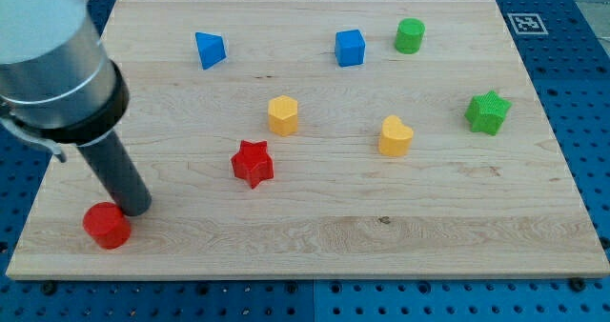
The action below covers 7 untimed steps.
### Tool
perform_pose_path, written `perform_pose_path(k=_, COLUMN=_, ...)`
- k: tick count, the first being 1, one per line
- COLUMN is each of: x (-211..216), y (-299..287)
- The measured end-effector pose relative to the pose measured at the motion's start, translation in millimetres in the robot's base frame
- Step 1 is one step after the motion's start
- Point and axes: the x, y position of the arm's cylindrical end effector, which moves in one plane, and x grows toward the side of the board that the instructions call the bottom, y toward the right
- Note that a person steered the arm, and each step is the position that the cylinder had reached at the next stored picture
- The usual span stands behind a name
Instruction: Move your arm towards the red star
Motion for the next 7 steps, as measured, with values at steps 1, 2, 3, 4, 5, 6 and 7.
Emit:
perform_pose_path(k=1, x=0, y=-2)
perform_pose_path(k=2, x=-11, y=-1)
perform_pose_path(k=3, x=-15, y=8)
perform_pose_path(k=4, x=-15, y=8)
perform_pose_path(k=5, x=-15, y=20)
perform_pose_path(k=6, x=-15, y=50)
perform_pose_path(k=7, x=-1, y=85)
